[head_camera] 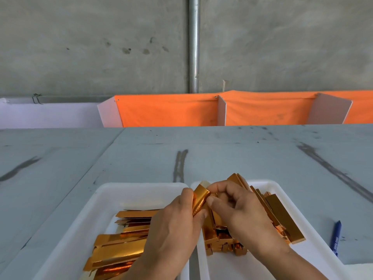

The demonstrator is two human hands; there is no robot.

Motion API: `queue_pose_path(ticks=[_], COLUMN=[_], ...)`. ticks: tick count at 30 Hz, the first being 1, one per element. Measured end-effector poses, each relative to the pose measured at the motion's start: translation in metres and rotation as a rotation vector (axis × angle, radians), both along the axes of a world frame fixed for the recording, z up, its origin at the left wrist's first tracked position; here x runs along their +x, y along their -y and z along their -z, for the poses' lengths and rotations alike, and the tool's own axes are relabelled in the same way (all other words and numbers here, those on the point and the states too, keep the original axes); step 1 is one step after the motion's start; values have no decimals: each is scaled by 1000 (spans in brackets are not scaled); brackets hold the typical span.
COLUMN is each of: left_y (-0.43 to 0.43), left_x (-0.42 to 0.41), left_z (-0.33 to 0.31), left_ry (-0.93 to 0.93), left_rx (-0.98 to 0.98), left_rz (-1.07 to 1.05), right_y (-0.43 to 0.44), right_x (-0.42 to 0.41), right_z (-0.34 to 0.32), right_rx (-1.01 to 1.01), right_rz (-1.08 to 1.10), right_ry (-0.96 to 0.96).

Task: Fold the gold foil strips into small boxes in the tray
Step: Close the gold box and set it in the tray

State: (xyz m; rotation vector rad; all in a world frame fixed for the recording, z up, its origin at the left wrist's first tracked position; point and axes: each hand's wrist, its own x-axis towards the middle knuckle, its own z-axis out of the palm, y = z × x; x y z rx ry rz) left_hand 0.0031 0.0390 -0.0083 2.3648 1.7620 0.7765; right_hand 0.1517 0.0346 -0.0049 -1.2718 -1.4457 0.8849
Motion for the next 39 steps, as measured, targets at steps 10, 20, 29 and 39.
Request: queue_pose_path(ticks=[10,20,29,39], left_y=[2,1,1,1], left_x=[0,0,4,5], left_z=[2,7,6,10], left_ry=[-104,-89,-109,-183], left_rx=[67,119,113,176], left_rz=[36,48,47,69], right_y=[0,0,0,-1], right_x=[2,2,2,3], right_z=[0,0,2,-3], right_rx=[6,43,200,-102], right_rz=[-33,97,189,133], right_ry=[132,235,339,-71])
